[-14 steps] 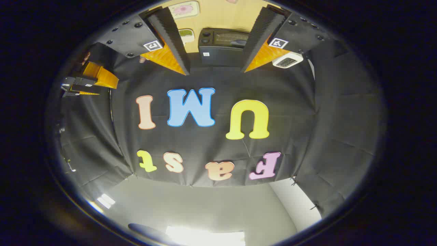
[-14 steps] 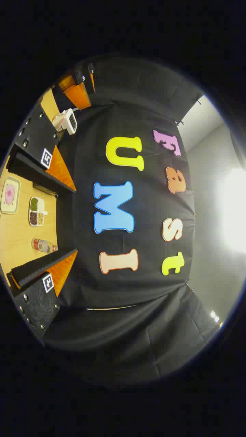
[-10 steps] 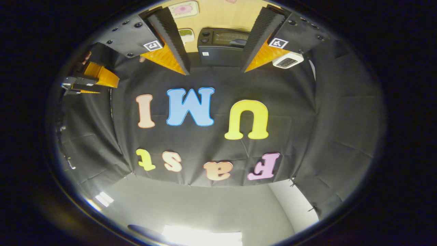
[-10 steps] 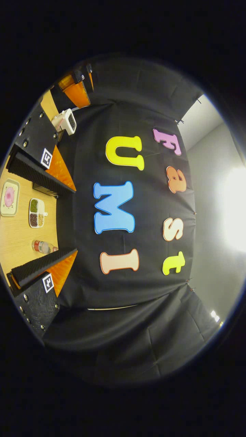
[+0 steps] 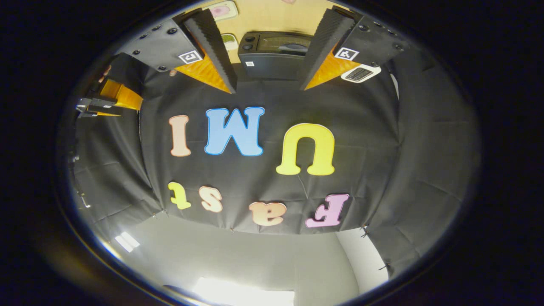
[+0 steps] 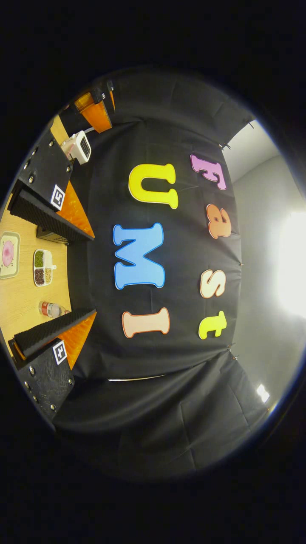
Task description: Open the electric oven with the left hand, put the food in, and close the electric oven.
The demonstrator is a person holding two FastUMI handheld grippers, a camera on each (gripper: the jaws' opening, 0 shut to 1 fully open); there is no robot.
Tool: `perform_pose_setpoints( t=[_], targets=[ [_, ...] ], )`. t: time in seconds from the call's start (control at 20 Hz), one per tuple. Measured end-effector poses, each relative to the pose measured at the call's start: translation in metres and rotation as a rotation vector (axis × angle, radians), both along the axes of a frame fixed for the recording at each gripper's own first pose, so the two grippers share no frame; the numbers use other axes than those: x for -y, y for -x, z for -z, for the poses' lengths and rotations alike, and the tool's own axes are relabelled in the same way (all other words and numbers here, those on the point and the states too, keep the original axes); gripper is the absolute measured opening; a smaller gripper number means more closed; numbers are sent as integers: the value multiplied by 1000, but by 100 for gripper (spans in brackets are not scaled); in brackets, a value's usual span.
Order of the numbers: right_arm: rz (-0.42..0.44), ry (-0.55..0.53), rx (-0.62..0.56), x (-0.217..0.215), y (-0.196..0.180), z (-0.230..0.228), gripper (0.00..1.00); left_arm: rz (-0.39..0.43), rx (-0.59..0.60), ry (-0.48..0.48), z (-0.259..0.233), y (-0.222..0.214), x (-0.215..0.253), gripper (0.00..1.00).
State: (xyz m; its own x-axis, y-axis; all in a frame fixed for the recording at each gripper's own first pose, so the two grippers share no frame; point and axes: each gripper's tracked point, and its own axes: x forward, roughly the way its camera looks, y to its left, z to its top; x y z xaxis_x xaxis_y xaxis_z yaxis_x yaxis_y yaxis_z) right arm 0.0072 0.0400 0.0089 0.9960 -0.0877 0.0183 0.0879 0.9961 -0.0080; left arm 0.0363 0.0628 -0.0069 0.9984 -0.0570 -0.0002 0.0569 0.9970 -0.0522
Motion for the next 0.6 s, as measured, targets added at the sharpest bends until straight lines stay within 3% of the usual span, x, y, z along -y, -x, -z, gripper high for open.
perform_pose_setpoints(
  t=[0.2,0.25,0.45,0.5,0.55,0.6],
  targets=[
    [32,17,-4,-3,-4,-1,95,25,-22,12,10,-4,-11,96],
    [39,17,-7,-4,-6,1,95,30,-24,12,12,-5,-13,92],
    [35,28,-33,-18,-3,11,95,69,-78,5,38,-20,-18,100],
    [29,31,-37,-21,-2,14,95,80,-99,4,47,-27,-18,92],
    [25,39,-45,-23,-3,17,95,88,-120,-1,56,-36,-20,100],
    [20,45,-55,-25,-2,20,95,89,-141,-6,65,-46,-21,97]
  ],
)
